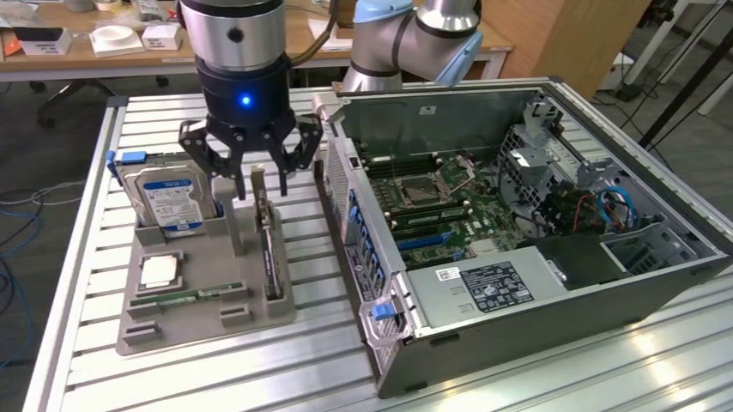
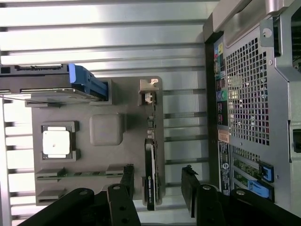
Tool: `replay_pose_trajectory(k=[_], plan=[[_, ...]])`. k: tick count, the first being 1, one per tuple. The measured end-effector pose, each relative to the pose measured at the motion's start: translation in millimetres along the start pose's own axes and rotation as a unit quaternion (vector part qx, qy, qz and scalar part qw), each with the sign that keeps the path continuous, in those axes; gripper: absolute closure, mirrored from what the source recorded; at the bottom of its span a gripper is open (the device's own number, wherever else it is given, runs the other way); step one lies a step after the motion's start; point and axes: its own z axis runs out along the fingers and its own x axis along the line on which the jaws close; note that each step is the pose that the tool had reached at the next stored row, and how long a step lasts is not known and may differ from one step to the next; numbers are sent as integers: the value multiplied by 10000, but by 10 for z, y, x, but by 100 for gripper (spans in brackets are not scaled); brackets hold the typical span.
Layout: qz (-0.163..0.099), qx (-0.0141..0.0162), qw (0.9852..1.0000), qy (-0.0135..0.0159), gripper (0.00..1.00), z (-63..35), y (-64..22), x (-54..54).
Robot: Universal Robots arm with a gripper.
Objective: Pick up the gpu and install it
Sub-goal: 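Pick up the gpu and move the gpu toward the slot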
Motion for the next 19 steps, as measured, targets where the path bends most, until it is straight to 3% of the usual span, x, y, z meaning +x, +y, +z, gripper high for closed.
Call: replay_pose_trajectory(k=[19], plan=[[0,-11,10000,1,47,97,-8,2]])
